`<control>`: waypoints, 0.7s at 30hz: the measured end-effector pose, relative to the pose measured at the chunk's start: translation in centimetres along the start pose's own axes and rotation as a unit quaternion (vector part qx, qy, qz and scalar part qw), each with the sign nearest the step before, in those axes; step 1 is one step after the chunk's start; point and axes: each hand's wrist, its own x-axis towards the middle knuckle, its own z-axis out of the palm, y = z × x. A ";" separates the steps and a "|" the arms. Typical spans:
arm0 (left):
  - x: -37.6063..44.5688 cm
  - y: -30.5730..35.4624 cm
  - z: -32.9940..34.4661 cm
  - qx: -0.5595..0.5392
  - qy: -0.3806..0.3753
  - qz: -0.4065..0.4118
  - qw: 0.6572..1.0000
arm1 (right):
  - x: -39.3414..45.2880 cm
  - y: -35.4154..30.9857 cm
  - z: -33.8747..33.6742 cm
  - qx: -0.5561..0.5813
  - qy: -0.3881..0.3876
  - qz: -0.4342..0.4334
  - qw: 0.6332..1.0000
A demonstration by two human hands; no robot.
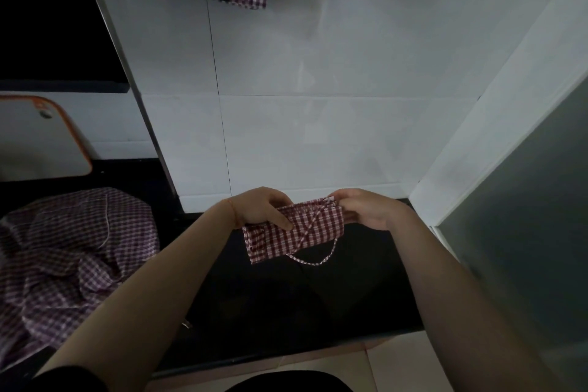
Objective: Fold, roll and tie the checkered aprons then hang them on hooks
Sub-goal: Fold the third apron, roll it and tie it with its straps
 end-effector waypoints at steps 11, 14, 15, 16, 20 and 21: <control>1.1 -0.5 0.6 0.260 0.191 0.002 0.947 | -2.3 -3.9 0.5 -0.300 0.056 0.018 0.952; 1.3 0.8 1.5 0.350 0.213 0.003 0.912 | -3.4 -7.2 3.2 -0.441 -0.024 0.018 0.897; 1.5 1.0 1.7 0.370 0.214 0.018 0.904 | -3.4 -8.0 3.9 -0.473 -0.046 0.015 0.880; 1.5 1.2 1.8 0.384 0.209 0.041 0.899 | -3.4 -8.8 4.5 -0.499 -0.058 0.006 0.865; 0.8 1.4 1.8 0.340 0.165 0.146 0.914 | -3.6 -10.8 3.5 -0.476 -0.028 -0.038 0.878; 0.4 1.4 1.6 0.320 0.157 0.167 0.919 | -3.5 -10.8 2.5 -0.445 -0.020 -0.040 0.894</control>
